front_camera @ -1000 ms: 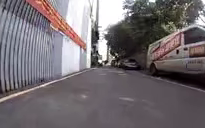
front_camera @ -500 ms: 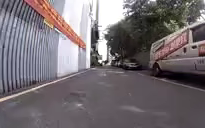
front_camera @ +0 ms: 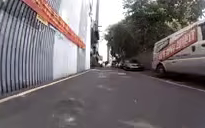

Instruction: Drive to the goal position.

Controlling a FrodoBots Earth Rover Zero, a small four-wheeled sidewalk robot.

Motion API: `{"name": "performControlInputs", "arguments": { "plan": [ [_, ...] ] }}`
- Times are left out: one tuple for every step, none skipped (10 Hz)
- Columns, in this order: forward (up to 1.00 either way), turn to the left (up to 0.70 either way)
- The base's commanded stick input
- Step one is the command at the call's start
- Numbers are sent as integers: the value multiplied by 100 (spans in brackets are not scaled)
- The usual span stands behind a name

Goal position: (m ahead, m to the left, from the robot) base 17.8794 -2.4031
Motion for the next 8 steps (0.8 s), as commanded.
{"name": "performControlInputs", "arguments": {
  "plan": [
    [70,0],
    [70,0],
    [70,0],
    [70,0],
    [70,0],
    [70,0],
    [70,0],
    [70,0]
  ]
}}
